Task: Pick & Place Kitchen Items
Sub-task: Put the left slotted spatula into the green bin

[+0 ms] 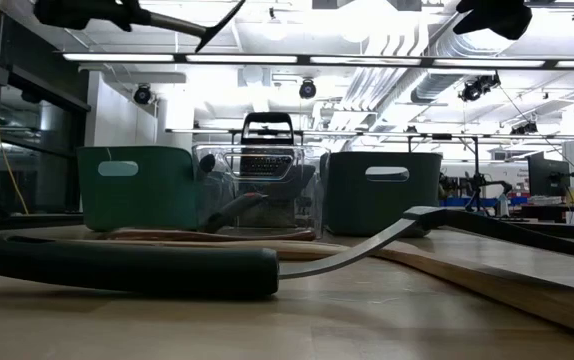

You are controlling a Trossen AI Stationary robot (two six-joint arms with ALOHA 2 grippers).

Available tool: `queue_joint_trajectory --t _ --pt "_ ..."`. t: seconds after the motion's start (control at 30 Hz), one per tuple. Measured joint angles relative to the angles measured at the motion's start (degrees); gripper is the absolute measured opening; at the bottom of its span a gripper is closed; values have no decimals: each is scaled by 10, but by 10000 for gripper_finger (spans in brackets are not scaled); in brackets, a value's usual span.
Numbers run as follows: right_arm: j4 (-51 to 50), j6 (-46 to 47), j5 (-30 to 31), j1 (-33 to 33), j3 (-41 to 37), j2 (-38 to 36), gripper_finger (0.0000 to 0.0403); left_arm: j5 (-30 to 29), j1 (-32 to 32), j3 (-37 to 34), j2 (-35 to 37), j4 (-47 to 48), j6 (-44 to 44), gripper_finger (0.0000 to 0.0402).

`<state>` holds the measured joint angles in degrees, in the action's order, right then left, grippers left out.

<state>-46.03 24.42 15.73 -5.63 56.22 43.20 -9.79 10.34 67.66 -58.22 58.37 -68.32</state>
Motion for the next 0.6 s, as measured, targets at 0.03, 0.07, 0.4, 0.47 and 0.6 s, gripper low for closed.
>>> queue_joint_trajectory --t 0.03,0.07,0.4,0.47,0.6 --pt "0 0 0 0 0 0 176 8 -14 0 4 -3 5 75" --pt "0 -1 0 0 0 0 176 14 -27 0 7 -4 8 75" --pt "0 -3 13 0 0 0 176 87 -138 -6 8 -78 25 75" --pt "0 -3 13 0 0 0 176 105 -150 -27 16 -131 28 75" --pt "-1 -3 13 0 0 0 176 146 -169 -94 34 -248 15 75"
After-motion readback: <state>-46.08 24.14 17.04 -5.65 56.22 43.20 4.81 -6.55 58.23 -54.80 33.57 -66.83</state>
